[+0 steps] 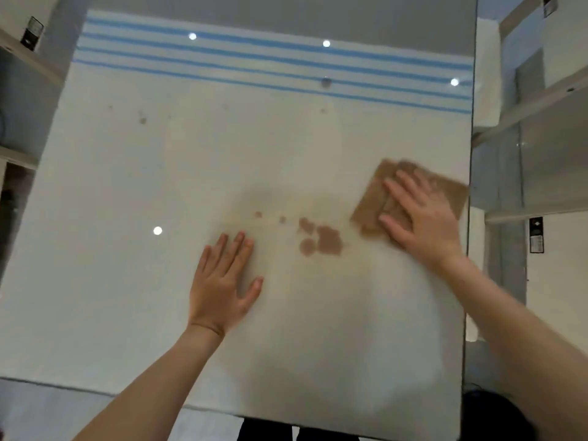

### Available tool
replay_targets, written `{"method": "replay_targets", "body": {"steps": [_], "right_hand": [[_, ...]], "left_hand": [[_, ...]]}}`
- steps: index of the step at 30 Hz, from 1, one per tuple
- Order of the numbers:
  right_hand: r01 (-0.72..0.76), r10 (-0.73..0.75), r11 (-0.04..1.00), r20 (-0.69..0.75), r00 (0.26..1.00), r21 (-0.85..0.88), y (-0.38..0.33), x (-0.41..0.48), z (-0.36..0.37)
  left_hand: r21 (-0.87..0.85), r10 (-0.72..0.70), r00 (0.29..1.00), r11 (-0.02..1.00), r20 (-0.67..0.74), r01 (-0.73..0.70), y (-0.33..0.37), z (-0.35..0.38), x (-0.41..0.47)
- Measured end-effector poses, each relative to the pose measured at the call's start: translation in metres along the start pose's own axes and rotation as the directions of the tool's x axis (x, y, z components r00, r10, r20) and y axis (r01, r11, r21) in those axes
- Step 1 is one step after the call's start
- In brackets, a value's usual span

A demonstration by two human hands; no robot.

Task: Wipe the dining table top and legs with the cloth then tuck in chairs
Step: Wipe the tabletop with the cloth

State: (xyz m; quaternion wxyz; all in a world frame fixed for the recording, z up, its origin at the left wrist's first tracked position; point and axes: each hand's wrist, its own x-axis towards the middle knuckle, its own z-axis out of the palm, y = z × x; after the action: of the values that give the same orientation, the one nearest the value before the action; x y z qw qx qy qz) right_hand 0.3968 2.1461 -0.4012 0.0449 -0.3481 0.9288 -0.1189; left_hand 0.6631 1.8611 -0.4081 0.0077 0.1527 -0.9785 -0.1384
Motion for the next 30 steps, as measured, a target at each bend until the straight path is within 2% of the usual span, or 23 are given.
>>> {"method": "replay_targets", "body": {"steps": [5, 9, 11, 13, 15, 19, 21, 23, 24, 26, 28, 30], "right_hand": [[-0.259, 0.259, 0.966, -0.075, 0.963, 0.011, 0.056, 0.127, -0.012], [-0.360, 0.359, 0.933, -0.059, 0.931, -0.001, 0.042, 0.161, -0.012], [-0.251, 0.250, 0.968, -0.050, 0.967, -0.009, 0.007, 0.125, -0.004], [-0.053, 0.052, 0.998, -0.008, 0.999, -0.017, -0.039, 0.050, 0.005], [0.134, -0.133, 0.991, 0.074, 0.988, -0.014, -0.085, -0.045, 0.017], [0.424, -0.401, 0.905, 0.303, 0.864, -0.011, -0.121, -0.212, 0.028], [0.546, -0.504, 0.838, 0.345, 0.791, -0.027, -0.112, -0.241, 0.023], [0.614, -0.579, 0.789, 0.366, 0.729, 0.027, -0.096, -0.234, 0.018], [0.612, -0.586, 0.789, 0.358, 0.727, 0.051, -0.088, -0.221, 0.015], [0.515, -0.502, 0.856, 0.299, 0.811, 0.040, -0.069, -0.179, 0.010], [0.312, -0.310, 0.950, 0.195, 0.930, 0.020, -0.043, -0.120, 0.006], [0.100, -0.101, 0.995, 0.108, 0.989, 0.015, -0.019, -0.054, 0.000]], "left_hand": [[0.006, 0.004, 0.999, 1.000, -0.048, -0.003, -0.001, 0.002, -0.001], [0.005, 0.013, 0.998, 1.000, -0.055, -0.013, 0.000, 0.002, -0.001], [0.002, 0.010, 0.999, 1.000, -0.051, -0.010, 0.001, 0.001, -0.002], [0.005, 0.004, 0.999, 1.000, -0.043, -0.004, 0.001, 0.000, -0.001], [0.012, 0.002, 1.000, 1.000, -0.025, -0.002, 0.002, 0.000, -0.001], [0.008, -0.003, 1.000, 1.000, -0.012, 0.003, 0.002, -0.003, -0.001], [-0.009, -0.013, 1.000, 1.000, -0.007, 0.013, 0.003, -0.004, 0.000], [-0.016, -0.018, 1.000, 1.000, -0.003, 0.018, 0.003, -0.005, 0.000], [-0.019, -0.019, 1.000, 1.000, -0.001, 0.019, 0.003, -0.005, 0.000], [-0.021, -0.027, 1.000, 0.999, 0.005, 0.027, 0.003, -0.004, 0.000], [-0.012, -0.024, 1.000, 1.000, 0.009, 0.024, 0.002, -0.004, -0.001], [-0.001, -0.021, 1.000, 1.000, 0.004, 0.021, 0.002, -0.004, 0.000]]}}
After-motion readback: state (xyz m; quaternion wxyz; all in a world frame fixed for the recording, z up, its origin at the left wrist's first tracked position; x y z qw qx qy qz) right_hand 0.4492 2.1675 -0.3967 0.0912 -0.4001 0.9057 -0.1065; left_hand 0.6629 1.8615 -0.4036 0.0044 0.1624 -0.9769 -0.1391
